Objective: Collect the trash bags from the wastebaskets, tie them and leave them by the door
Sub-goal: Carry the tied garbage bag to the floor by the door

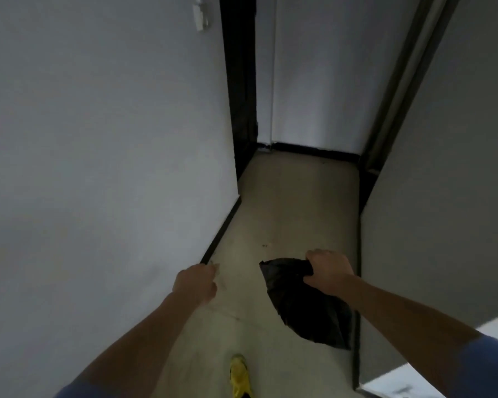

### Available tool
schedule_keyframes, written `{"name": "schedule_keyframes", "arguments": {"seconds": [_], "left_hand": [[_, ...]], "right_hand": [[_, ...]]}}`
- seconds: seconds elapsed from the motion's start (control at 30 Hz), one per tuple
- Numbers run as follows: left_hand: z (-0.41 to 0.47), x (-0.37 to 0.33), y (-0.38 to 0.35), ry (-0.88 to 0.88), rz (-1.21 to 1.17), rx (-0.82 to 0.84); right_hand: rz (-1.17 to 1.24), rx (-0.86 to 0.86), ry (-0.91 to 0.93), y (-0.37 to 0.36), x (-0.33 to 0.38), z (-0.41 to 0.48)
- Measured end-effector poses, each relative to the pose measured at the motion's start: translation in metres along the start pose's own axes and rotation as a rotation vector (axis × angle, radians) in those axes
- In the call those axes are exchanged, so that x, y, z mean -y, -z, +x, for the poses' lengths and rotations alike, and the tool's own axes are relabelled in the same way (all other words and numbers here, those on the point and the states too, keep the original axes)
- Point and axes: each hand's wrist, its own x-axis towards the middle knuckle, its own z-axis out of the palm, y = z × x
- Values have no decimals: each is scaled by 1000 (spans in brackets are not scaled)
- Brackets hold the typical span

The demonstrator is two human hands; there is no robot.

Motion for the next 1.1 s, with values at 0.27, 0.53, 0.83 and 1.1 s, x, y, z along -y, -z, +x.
{"name": "schedule_keyframes", "arguments": {"seconds": [0.27, 0.53, 0.83, 1.1], "left_hand": [[235, 12, 78, -85, 33, 28], [435, -11, 138, -149, 42, -7], [625, -37, 137, 54, -49, 95], [733, -24, 124, 216, -179, 169]], "right_hand": [[79, 20, -68, 41, -54, 200], [142, 12, -128, 62, -125, 365], [79, 116, 21, 44, -202, 596], [57, 275, 168, 30, -222, 762]]}}
